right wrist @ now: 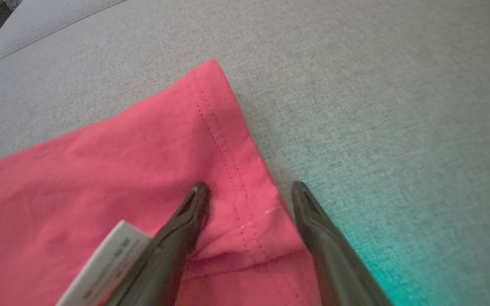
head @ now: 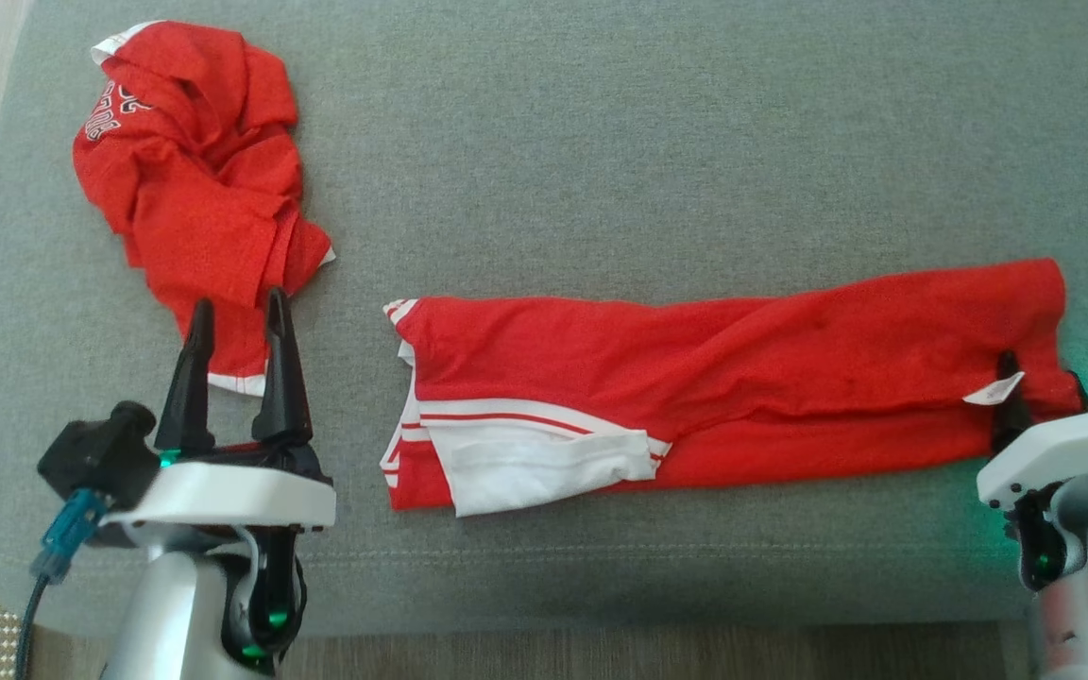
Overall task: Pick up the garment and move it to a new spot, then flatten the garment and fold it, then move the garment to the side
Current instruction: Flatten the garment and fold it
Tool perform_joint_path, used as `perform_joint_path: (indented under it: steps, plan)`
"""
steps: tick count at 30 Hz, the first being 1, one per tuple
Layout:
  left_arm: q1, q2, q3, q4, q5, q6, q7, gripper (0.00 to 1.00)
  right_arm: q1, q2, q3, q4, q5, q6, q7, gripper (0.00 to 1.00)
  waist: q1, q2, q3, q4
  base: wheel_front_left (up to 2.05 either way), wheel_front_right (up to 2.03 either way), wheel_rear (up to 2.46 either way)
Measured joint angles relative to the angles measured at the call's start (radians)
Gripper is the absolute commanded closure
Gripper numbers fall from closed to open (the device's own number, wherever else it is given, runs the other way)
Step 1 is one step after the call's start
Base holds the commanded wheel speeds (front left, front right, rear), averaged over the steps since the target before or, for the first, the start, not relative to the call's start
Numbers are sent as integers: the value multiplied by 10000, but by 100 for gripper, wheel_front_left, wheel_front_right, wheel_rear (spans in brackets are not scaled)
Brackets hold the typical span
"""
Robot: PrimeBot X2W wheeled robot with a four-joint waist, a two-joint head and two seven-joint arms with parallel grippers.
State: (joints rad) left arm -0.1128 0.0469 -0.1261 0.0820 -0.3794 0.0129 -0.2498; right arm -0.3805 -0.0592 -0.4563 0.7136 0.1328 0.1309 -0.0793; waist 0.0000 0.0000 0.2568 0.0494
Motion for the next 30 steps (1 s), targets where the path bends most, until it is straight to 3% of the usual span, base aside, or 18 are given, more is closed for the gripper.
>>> perform_joint_path:
  steps: [3, 4, 5, 6, 7, 15, 23, 30]
  plan:
    - [0, 0, 17, 0, 2, 0, 0, 0, -3, -40, 134, 50, 0, 0, 17, 0, 0, 0, -21, -6, 0, 0, 0]
    - [0, 0, 31, 0, 12, 0, 0, 0, -5, -40, 146, 65, 2, 0, 40, 21, 0, 0, -46, -10, 0, 0, 0]
    - [0, 0, 50, 0, 13, 0, 0, 0, -6, -40, 176, 88, 4, 0, 79, 66, 0, 0, -77, -14, 0, 0, 0]
    - [0, 0, 63, 0, 13, 0, 0, 0, -7, -44, 249, 111, 4, 0, 150, 66, 0, 0, -111, -19, 0, 0, 0]
    - [0, 0, 73, 0, 13, 0, 0, 0, -6, -52, 362, 123, 4, 0, 226, 100, 0, 0, -147, -23, 0, 0, 0]
    - [7, -6, 102, 0, 12, 2, 0, 0, 25, -90, 520, -23, -268, 2, 441, 100, 0, 0, -393, -62, 0, 0, 0]
    - [61, -8, 88, 2, 10, 2, 0, 0, 0, -715, -1026, -566, -1312, 4, 627, 100, 0, 0, -516, -25, 0, 0, 0]
    - [93, -8, 84, 4, 8, 4, 0, 0, -269, -817, -2330, -878, -2374, 2, 769, 100, 0, 0, -669, -7, 0, 0, 0]
